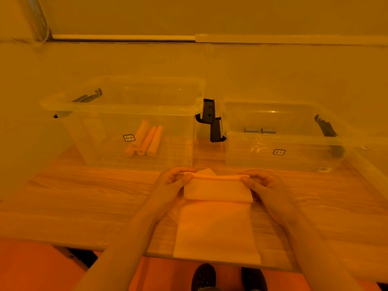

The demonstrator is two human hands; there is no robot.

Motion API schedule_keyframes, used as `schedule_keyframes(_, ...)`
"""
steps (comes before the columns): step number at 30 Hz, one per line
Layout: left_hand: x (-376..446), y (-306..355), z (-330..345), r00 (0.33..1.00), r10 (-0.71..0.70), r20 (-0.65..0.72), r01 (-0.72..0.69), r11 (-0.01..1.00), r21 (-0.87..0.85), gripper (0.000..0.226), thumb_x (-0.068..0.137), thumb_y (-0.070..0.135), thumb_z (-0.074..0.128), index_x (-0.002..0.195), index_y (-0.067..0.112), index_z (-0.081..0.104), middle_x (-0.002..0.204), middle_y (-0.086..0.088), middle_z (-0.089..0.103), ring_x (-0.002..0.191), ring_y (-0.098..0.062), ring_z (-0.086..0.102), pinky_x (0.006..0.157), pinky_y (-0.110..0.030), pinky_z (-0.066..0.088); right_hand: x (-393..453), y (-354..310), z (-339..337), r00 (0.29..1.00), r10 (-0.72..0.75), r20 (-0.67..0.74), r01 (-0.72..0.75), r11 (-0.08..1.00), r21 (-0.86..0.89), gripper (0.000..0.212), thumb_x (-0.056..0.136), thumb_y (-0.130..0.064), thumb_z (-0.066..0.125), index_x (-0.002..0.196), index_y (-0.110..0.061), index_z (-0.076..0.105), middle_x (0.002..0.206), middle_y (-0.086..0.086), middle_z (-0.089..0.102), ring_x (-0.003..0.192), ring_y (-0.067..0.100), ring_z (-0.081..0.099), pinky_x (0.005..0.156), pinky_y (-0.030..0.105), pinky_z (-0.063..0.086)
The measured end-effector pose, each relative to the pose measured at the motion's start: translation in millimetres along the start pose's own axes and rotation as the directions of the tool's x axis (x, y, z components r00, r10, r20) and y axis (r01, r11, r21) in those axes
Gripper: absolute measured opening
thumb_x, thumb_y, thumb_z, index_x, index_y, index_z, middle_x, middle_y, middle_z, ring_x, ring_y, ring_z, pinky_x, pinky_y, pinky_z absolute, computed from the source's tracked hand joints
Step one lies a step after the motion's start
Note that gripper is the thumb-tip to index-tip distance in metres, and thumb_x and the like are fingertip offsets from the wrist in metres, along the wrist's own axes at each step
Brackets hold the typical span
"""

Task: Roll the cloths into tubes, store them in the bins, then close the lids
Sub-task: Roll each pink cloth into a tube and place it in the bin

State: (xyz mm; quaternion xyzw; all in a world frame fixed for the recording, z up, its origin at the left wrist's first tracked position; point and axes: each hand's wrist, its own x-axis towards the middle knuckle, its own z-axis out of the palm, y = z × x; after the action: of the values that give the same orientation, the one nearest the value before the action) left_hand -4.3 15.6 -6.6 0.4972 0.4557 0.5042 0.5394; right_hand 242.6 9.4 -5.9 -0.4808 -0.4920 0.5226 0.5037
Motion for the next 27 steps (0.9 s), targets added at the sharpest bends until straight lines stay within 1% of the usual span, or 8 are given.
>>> schedule_keyframes(4, 1.0, -0.2, 2.4, 0.999, -0.027, -0.028, 0.025, 0.998, -0.064, 0.024, 0.088, -0.007, 0.054, 0.091, 0.01, 0.07, 0.075, 0.0, 0.073, 0.071, -0.012, 0.066, 0.06, -0.023, 0.054, 0.1, 1.3, -1.2, 1.0, 0.013, -0.01, -0.012, 0.999, 0.036, 0.017, 0.087, -0.007, 0.062, 0.098, -0.016, 0.072, 0.088, 0.01, 0.074, 0.072, 0.023, 0.067, 0.062, 0.036, 0.052)
schedule_keyframes(8, 1.1, -1.1, 1.8, 0.998, 0.015, -0.055, -0.013, 1.0, 0.027, 0.019, 0.089, 0.006, 0.06, 0.086, 0.018, 0.074, 0.089, 0.0, 0.074, 0.085, -0.013, 0.067, 0.067, -0.024, 0.052, 0.0, 0.1, -1.0, 0.999, 0.029, -0.022, -0.028, 0.999, 0.026, 0.015, 0.083, -0.012, 0.066, 0.097, -0.013, 0.072, 0.087, 0.015, 0.073, 0.074, 0.03, 0.063, 0.064, 0.038, 0.051)
schedule_keyframes(11, -0.7, -0.9, 1.2, 0.999, 0.016, -0.044, -0.015, 1.0, 0.018, 0.018, 0.089, 0.004, 0.06, 0.095, 0.017, 0.072, 0.087, 0.001, 0.074, 0.082, -0.014, 0.069, 0.062, -0.022, 0.053, -0.6, -1.5, 0.4, 0.999, 0.014, -0.032, -0.014, 1.0, 0.001, 0.014, 0.083, -0.012, 0.066, 0.096, -0.011, 0.071, 0.085, 0.012, 0.073, 0.072, 0.028, 0.064, 0.06, 0.037, 0.051)
schedule_keyframes(13, -1.1, -0.4, 1.1, 0.999, -0.004, -0.036, 0.005, 1.0, 0.01, 0.023, 0.088, 0.004, 0.06, 0.106, 0.018, 0.068, 0.091, -0.002, 0.074, 0.082, -0.015, 0.07, 0.062, -0.025, 0.056, -0.5, -1.8, 0.2, 1.0, 0.02, -0.015, -0.02, 1.0, -0.007, 0.019, 0.083, -0.011, 0.066, 0.102, -0.014, 0.07, 0.087, 0.01, 0.074, 0.072, 0.025, 0.067, 0.06, 0.035, 0.054)
schedule_keyframes(16, -1.7, -0.6, 1.1, 0.999, 0.007, -0.048, -0.004, 0.999, 0.048, 0.014, 0.088, 0.006, 0.061, 0.095, 0.015, 0.069, 0.085, -0.003, 0.074, 0.078, -0.016, 0.069, 0.063, -0.025, 0.056, 0.7, -0.2, -1.6, 0.999, 0.039, 0.012, -0.039, 0.999, 0.003, 0.025, 0.085, -0.009, 0.064, 0.108, -0.019, 0.069, 0.092, 0.011, 0.074, 0.073, 0.025, 0.068, 0.059, 0.032, 0.056)
schedule_keyframes(20, -2.4, 0.4, 1.4, 0.999, 0.014, -0.032, -0.01, 0.99, 0.137, 0.009, 0.092, 0.018, 0.057, 0.09, 0.017, 0.066, 0.086, -0.002, 0.07, 0.076, -0.018, 0.067, 0.058, -0.029, 0.054, 1.4, 2.4, -1.5, 1.0, 0.019, 0.004, -0.019, 1.0, -0.02, 0.011, 0.088, -0.014, 0.064, 0.095, -0.014, 0.072, 0.081, 0.012, 0.072, 0.066, 0.025, 0.062, 0.052, 0.031, 0.049)
schedule_keyframes(24, -1.6, 0.4, 0.2, 0.999, 0.02, -0.033, -0.015, 0.989, 0.145, 0.009, 0.093, 0.018, 0.056, 0.091, 0.019, 0.065, 0.089, -0.005, 0.068, 0.079, -0.023, 0.066, 0.065, -0.04, 0.056, 2.9, 3.3, -0.2, 0.999, 0.01, -0.037, -0.011, 1.0, -0.021, 0.008, 0.089, -0.016, 0.064, 0.091, -0.014, 0.071, 0.078, 0.01, 0.071, 0.065, 0.024, 0.064, 0.049, 0.03, 0.049)
schedule_keyframes(27, -1.9, 1.0, 0.7, 0.999, 0.03, -0.04, -0.027, 0.998, 0.058, 0.015, 0.093, 0.009, 0.056, 0.094, 0.017, 0.068, 0.076, 0.003, 0.07, 0.07, -0.013, 0.066, 0.057, -0.03, 0.054, 1.9, 2.3, -0.4, 0.999, 0.008, -0.031, -0.008, 1.0, -0.009, 0.011, 0.088, -0.014, 0.063, 0.097, -0.014, 0.07, 0.082, 0.013, 0.072, 0.067, 0.026, 0.064, 0.052, 0.034, 0.05)
